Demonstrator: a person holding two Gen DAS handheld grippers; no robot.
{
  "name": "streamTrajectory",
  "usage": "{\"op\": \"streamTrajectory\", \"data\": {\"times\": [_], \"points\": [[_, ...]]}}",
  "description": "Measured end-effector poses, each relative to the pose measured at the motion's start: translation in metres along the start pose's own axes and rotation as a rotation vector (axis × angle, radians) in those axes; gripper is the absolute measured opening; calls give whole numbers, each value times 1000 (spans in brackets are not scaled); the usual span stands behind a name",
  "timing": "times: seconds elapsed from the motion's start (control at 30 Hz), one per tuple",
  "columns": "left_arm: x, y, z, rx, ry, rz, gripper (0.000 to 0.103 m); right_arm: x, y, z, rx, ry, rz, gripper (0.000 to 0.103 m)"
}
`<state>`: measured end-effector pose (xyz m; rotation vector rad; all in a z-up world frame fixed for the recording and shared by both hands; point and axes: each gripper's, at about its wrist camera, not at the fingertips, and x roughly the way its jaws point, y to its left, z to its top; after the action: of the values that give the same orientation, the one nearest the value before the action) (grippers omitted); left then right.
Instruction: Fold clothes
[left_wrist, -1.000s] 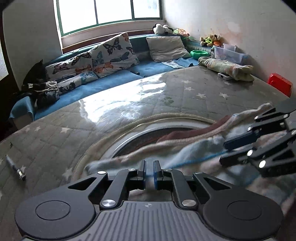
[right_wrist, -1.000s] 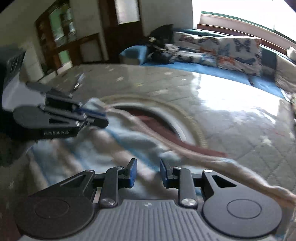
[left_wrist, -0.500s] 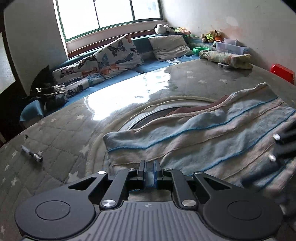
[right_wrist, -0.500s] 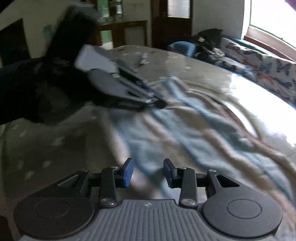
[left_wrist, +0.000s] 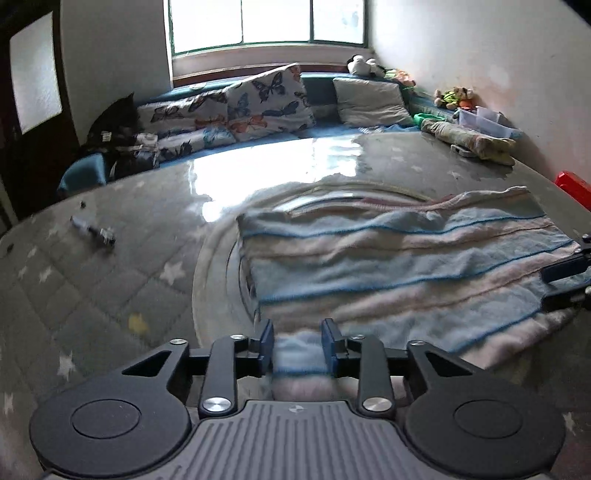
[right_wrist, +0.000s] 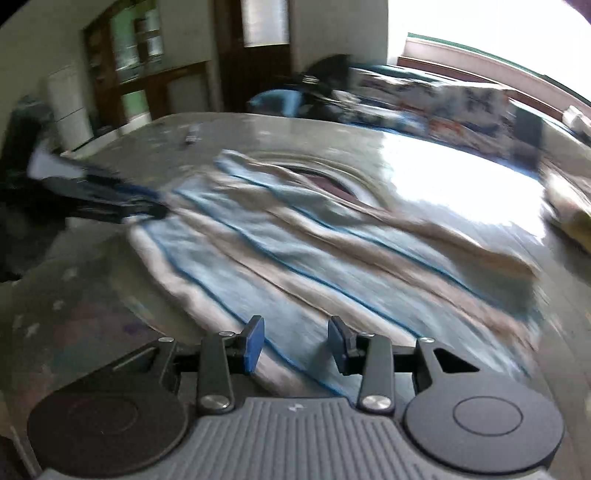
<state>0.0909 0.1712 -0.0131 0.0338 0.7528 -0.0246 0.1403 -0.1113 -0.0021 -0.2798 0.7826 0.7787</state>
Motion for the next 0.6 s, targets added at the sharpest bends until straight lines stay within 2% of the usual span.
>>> {"op": "streamTrajectory", "data": {"times": [0.13, 0.4, 0.5, 0.6], "points": [[-5, -1, -7, -12, 26, 1, 35, -13, -16, -20, 54, -8, -56, 38], [-13, -5, -12, -13, 47, -12, 27, -30, -26, -27, 95, -71, -60, 38], [-17, -8, -15, -14, 50, -10, 26, -38, -37, -25, 136, -117, -101, 38], [-22, -11, -19, -16, 47, -12, 25, -40, -52, -29, 172, -108, -159, 38]]}}
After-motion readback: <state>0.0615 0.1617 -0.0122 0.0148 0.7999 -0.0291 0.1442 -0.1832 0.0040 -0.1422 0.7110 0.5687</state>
